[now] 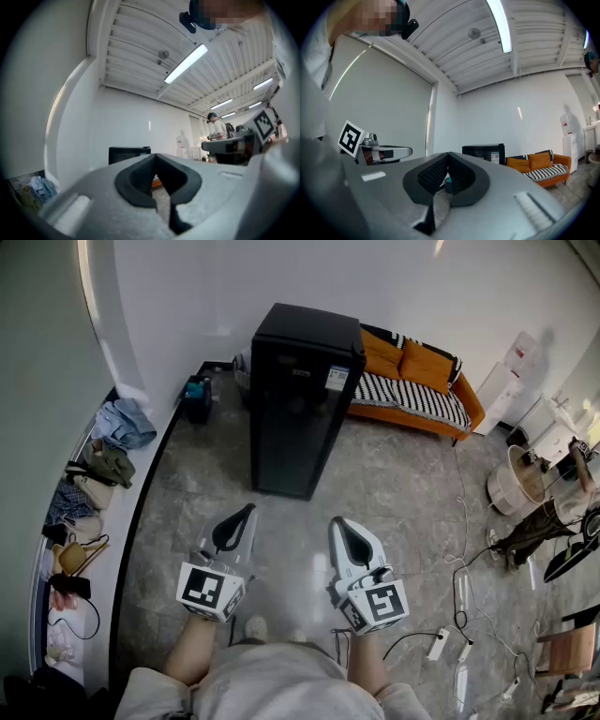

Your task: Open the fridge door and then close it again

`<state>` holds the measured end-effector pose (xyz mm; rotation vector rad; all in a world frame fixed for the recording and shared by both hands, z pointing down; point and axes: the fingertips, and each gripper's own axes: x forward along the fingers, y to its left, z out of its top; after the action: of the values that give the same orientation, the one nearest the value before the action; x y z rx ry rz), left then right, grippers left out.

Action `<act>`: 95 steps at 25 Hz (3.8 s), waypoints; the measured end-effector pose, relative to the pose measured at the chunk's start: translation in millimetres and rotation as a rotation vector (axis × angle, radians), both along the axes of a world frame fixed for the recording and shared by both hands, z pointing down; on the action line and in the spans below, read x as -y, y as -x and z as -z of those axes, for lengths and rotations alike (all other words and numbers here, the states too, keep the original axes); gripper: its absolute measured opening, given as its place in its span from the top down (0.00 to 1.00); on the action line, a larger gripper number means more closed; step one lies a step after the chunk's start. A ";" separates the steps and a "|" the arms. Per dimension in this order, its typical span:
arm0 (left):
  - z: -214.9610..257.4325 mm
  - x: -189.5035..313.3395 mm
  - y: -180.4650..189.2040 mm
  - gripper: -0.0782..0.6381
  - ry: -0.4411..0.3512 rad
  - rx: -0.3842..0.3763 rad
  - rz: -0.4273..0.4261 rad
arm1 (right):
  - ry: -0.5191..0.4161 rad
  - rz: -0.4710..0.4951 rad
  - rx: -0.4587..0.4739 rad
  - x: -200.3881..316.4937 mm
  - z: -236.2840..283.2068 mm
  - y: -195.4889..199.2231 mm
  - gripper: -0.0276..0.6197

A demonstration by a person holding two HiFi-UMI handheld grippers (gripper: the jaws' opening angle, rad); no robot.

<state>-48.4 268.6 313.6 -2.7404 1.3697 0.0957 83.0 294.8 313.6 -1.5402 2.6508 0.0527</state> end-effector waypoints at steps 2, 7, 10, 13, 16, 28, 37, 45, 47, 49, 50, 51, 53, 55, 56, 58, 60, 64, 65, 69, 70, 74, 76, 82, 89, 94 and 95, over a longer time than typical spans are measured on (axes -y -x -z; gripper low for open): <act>-0.4 0.2 -0.8 0.89 0.004 0.001 -0.002 | 0.001 -0.001 -0.003 0.8 0.2 -0.6 0.96; 0.1 3.1 -1.2 0.89 0.006 -0.004 0.001 | 0.003 0.003 -0.004 4.1 -0.2 -1.3 0.96; 0.7 5.0 2.6 0.89 0.002 -0.003 0.002 | 0.008 0.000 -0.002 6.5 -1.7 1.7 0.96; 0.3 9.6 8.9 0.89 0.001 -0.005 0.004 | 0.009 -0.002 0.011 11.5 -2.5 5.9 0.96; -2.8 15.1 16.6 0.89 0.007 -0.009 0.000 | 0.011 -0.001 0.022 16.7 -4.4 13.0 0.96; -14.7 41.6 35.3 0.89 0.015 0.002 -0.043 | 0.018 -0.052 0.024 36.1 -16.6 30.1 0.96; -20.7 88.9 11.4 0.89 0.030 -0.004 -0.043 | 0.036 -0.043 0.016 84.6 -22.9 7.3 0.96; -10.7 155.3 -20.3 0.89 0.011 -0.006 -0.012 | 0.018 0.009 0.011 157.1 -13.9 -18.5 0.96; -10.3 172.2 -28.4 0.89 0.009 -0.009 -0.006 | 0.016 0.021 0.013 175.3 -13.1 -25.8 0.96; -9.9 188.0 -36.3 0.89 0.009 -0.012 0.002 | 0.013 0.032 0.014 192.1 -12.2 -33.0 0.96; -9.8 195.0 -40.1 0.89 0.009 -0.013 0.007 | 0.012 0.039 0.014 199.5 -12.1 -36.5 0.96; -9.8 201.3 -44.0 0.89 0.009 -0.014 0.013 | 0.012 0.047 0.014 206.2 -12.2 -40.0 0.96; -10.6 211.6 -52.4 0.89 0.009 -0.011 0.025 | 0.013 0.062 0.014 217.7 -13.5 -47.3 0.96; -11.8 219.0 -60.5 0.89 0.008 -0.009 0.036 | 0.015 0.077 0.015 226.5 -15.8 -54.0 0.96; -12.3 222.1 -63.7 0.89 0.007 -0.009 0.042 | 0.016 0.085 0.014 230.5 -17.1 -56.6 0.96; -13.8 228.3 -67.7 0.89 0.007 -0.004 0.055 | 0.018 0.098 0.016 239.0 -19.4 -59.6 0.96; -16.1 233.9 -68.7 0.89 0.011 0.005 0.065 | 0.021 0.108 0.024 246.6 -21.8 -60.3 0.96; -19.9 243.2 -66.4 0.89 0.022 0.012 0.080 | 0.030 0.117 0.038 258.2 -25.3 -61.1 0.96; -20.2 246.0 -66.0 0.89 0.024 0.013 0.083 | 0.032 0.116 0.041 261.4 -25.5 -61.7 0.96; -23.3 259.3 -63.2 0.89 0.030 0.018 0.079 | 0.031 0.114 0.044 275.0 -25.9 -59.0 0.96; -24.7 263.1 -62.0 0.89 0.034 0.017 0.076 | 0.031 0.112 0.044 278.8 -26.3 -57.7 0.96; -26.6 281.8 -55.9 0.89 0.042 0.013 0.063 | 0.034 0.102 0.045 297.3 -26.3 -50.8 0.96; -24.7 293.0 -51.4 0.89 0.043 0.010 0.057 | 0.035 0.097 0.044 307.8 -24.7 -46.1 0.96; -24.0 329.6 -36.4 0.89 0.049 0.009 0.035 | 0.040 0.081 0.047 342.2 -23.4 -29.5 0.96; -26.8 375.4 -11.9 0.89 0.062 0.012 0.006 | 0.051 0.065 0.043 386.2 -24.5 -0.8 0.96; -32.1 405.8 5.3 0.89 0.072 0.012 -0.016 | 0.059 0.052 0.040 415.3 -28.8 17.8 0.96; -33.6 411.8 8.2 0.89 0.075 0.012 -0.019 | 0.062 0.050 0.040 420.9 -29.6 20.8 0.96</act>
<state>-56.6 -143.2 347.2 -2.8097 1.3722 0.0291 62.3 -126.1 343.2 -1.4748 2.6821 -0.0631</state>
